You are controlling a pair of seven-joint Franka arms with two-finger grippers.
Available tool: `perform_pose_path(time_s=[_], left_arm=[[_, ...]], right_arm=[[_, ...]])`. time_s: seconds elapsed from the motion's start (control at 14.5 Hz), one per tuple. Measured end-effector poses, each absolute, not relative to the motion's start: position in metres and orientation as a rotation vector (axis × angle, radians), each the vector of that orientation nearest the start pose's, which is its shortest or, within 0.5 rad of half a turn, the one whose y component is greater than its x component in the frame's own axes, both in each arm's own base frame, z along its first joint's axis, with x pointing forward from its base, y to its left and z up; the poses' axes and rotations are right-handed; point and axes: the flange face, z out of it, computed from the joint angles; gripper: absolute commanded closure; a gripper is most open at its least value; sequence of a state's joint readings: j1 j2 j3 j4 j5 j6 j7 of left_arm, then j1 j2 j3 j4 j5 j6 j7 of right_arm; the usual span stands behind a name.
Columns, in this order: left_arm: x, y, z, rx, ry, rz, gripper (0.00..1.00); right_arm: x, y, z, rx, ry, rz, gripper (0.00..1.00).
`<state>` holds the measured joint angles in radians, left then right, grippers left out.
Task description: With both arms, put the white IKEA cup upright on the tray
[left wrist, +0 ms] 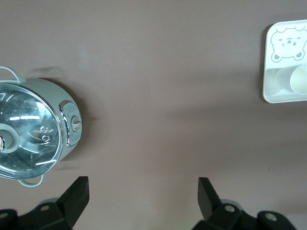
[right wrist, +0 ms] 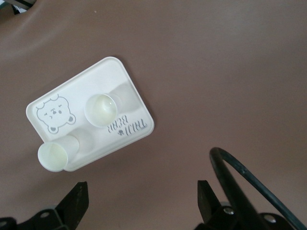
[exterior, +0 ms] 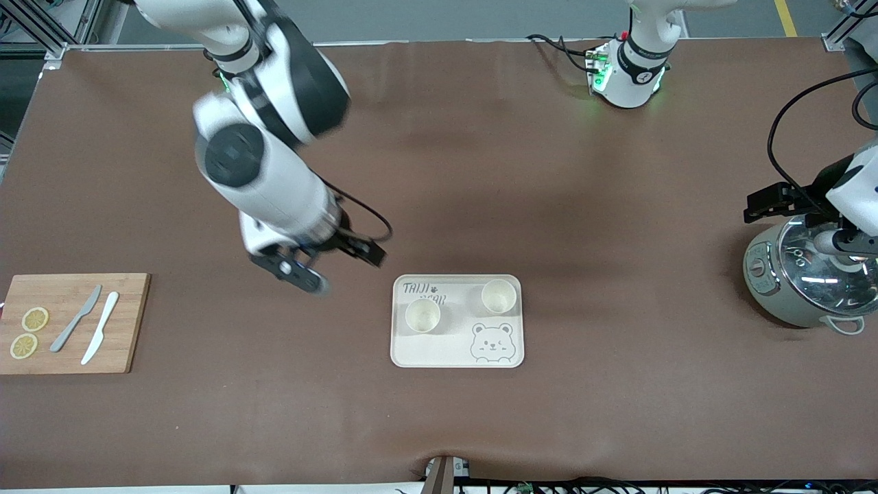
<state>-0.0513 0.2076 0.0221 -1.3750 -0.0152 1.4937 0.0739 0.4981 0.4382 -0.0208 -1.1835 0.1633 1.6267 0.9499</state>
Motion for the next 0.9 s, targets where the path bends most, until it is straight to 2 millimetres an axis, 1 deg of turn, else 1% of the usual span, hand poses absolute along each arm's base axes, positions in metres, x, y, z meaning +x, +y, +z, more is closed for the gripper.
perform_pose_path(time_s=[0.07,0.14,0.21,0.28,0.35,0.41,0.55,0.69,0.83,0.9], left_arm=[[0.609,-0.021,0.589,-3.147,0.164,0.141,0.00],[0.609,-0.021,0.588,-3.147,0.165,0.142,0.00],[0.609,-0.022,0.588,-3.147,0.166,0.143,0.00],[0.609,-0.022,0.588,-3.147,0.166,0.143,0.00],[0.608,-0.022,0.588,-3.147,0.167,0.144,0.00],[0.608,-0.022,0.587,-3.147,0.166,0.144,0.00],[0.609,-0.022,0.587,-3.147,0.165,0.144,0.00],[0.609,-0.020,0.587,-3.147,0.161,0.144,0.00],[0.610,-0.017,0.588,-3.148,0.153,0.126,0.00],[0.611,-0.016,0.587,-3.148,0.149,0.122,0.00]], right_arm=[[0.584,0.315,0.575,-2.943,0.693,0.161,0.00],[0.569,0.294,0.604,-2.957,0.661,0.177,0.00],[0.555,0.270,0.628,-2.970,0.620,0.191,0.00],[0.543,0.243,0.647,-2.984,0.574,0.196,0.00],[0.534,0.215,0.660,-2.999,0.527,0.183,0.00],[0.527,0.184,0.668,-3.017,0.470,0.159,0.00],[0.520,0.122,0.678,-3.046,0.377,0.117,0.00],[0.521,0.057,0.683,-3.066,0.288,0.072,0.00],[0.526,-0.015,0.686,-3.073,0.146,0.011,0.00],[0.526,-0.047,0.687,-3.075,0.097,-0.022,0.00]])
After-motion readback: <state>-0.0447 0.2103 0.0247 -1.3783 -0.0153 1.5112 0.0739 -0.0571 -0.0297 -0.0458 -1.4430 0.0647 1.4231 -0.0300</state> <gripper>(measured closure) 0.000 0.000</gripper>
